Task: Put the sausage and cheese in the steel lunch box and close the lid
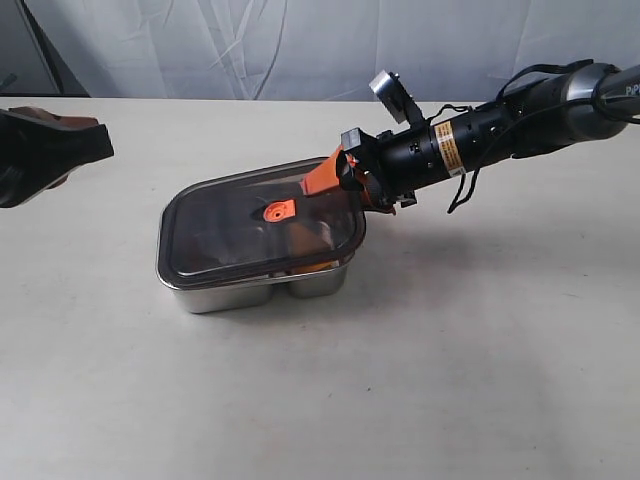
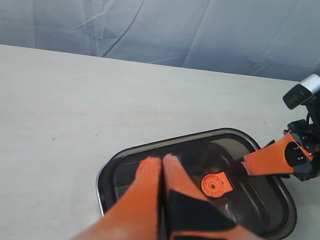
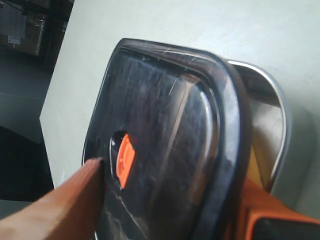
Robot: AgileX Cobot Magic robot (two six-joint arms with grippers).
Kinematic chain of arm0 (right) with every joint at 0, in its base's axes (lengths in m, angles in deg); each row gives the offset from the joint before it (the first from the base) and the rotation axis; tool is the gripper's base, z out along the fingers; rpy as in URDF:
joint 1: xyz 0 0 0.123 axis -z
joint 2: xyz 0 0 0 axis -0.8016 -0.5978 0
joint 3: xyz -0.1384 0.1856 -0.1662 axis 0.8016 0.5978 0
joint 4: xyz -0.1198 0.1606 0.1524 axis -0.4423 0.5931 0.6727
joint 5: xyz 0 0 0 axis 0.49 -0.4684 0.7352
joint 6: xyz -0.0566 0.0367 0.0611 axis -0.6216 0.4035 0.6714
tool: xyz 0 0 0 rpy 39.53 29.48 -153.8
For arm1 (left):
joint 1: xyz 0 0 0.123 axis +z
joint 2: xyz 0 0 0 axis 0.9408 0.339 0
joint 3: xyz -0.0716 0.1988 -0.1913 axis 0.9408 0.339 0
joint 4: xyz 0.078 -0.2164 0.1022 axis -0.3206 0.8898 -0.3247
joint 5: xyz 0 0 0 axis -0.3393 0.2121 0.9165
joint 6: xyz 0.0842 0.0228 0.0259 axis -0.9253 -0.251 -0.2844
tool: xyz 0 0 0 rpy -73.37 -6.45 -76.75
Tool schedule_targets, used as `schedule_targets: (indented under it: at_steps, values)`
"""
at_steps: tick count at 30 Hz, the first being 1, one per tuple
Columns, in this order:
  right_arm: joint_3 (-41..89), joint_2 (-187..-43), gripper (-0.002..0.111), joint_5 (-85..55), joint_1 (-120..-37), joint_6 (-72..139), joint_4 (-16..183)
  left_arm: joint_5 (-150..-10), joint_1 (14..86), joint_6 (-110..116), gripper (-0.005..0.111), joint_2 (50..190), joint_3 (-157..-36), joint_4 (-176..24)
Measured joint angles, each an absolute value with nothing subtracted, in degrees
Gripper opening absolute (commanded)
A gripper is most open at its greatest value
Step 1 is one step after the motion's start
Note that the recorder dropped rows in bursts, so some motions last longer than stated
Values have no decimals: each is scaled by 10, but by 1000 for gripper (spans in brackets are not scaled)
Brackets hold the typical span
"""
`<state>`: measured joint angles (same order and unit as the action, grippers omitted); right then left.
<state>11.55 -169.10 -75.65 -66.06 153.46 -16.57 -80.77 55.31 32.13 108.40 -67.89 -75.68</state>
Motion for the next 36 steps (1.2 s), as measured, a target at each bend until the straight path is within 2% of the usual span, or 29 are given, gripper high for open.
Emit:
schedule_targets:
  at_steps: [16,25,32,36]
  values:
    - [112,-1691,59,-770,-661,1535,-167,-809,553,321,0,1084,-679,-766]
    - [112,-1691,59,-820,-626,1535,-167,-805,553,321,0,1091,-679,-775]
    - [111,-1691,47,-831,-620,1535,-167,-805,553,321,0,1142,-679,-779]
    - [111,-1691,46,-833,-611,1535,-167,-791,553,321,0,1173,-679,-786]
